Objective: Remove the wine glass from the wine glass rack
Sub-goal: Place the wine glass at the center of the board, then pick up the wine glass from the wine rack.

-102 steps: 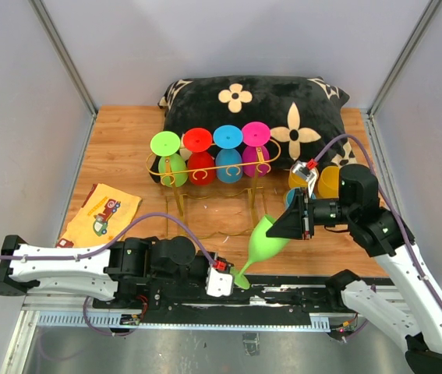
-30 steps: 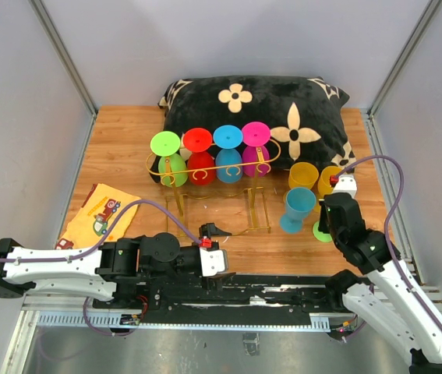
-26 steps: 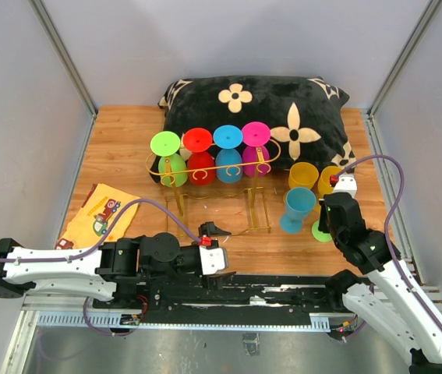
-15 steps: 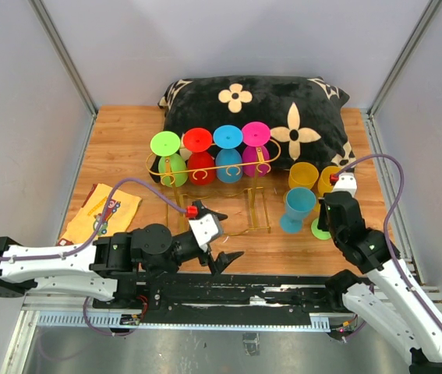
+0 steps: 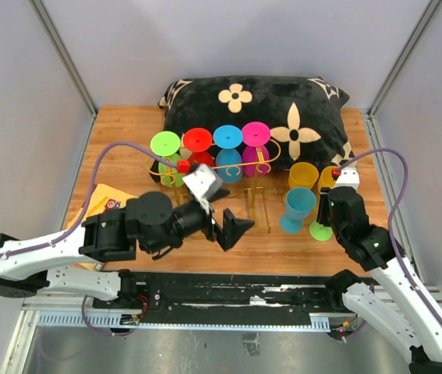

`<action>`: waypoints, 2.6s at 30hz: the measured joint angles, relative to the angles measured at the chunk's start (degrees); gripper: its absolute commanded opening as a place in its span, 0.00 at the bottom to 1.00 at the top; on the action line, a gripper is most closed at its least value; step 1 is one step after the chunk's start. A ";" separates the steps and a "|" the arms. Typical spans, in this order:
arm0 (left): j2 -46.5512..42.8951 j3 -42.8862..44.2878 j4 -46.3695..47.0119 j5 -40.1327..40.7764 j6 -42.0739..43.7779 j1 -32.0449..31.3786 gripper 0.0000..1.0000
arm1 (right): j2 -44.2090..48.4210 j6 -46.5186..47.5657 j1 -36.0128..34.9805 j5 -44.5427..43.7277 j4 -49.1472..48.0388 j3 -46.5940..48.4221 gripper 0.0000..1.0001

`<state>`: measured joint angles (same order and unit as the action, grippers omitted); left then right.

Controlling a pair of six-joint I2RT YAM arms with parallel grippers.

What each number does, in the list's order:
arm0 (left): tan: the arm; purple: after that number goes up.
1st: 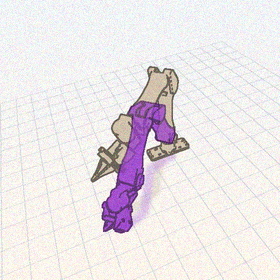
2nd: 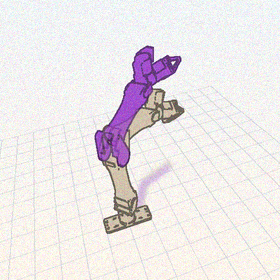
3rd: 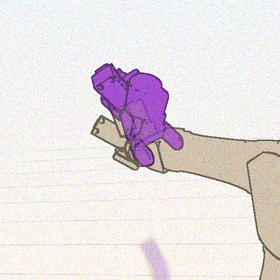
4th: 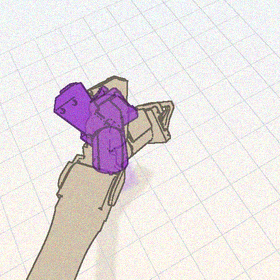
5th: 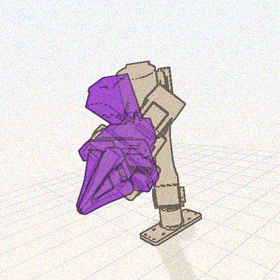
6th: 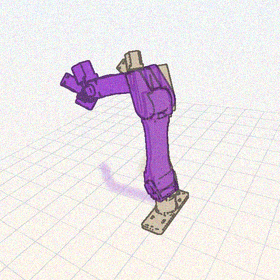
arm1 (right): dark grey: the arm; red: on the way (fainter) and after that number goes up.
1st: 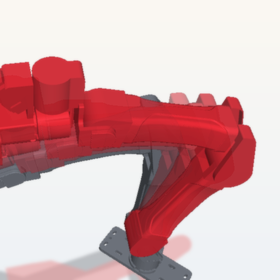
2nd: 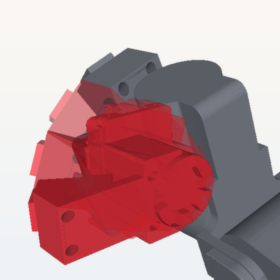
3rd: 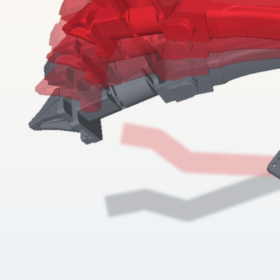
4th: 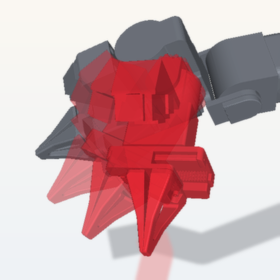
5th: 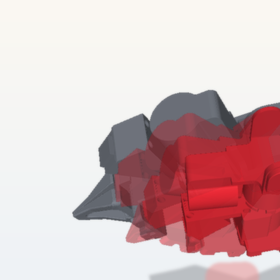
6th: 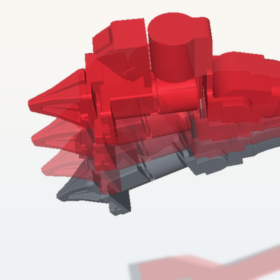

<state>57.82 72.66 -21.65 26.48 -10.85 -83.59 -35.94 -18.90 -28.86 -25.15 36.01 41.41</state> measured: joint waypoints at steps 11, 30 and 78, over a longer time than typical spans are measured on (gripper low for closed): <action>-4.02 6.08 -2.84 -1.55 -2.40 17.25 1.00 | 3.41 0.59 0.00 2.08 3.76 9.57 0.57; 3.50 11.13 -7.69 -24.39 -8.17 66.42 1.00 | 11.19 -1.95 0.00 8.72 9.25 12.76 0.79; 0.22 -3.10 -4.96 -36.92 -16.70 73.72 0.40 | 14.05 -3.69 0.00 12.17 12.09 12.76 0.82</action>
<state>58.04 69.56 -26.61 -10.44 -27.55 -9.87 -21.89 -22.59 -28.86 -12.97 48.10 54.17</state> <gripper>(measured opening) 0.470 0.819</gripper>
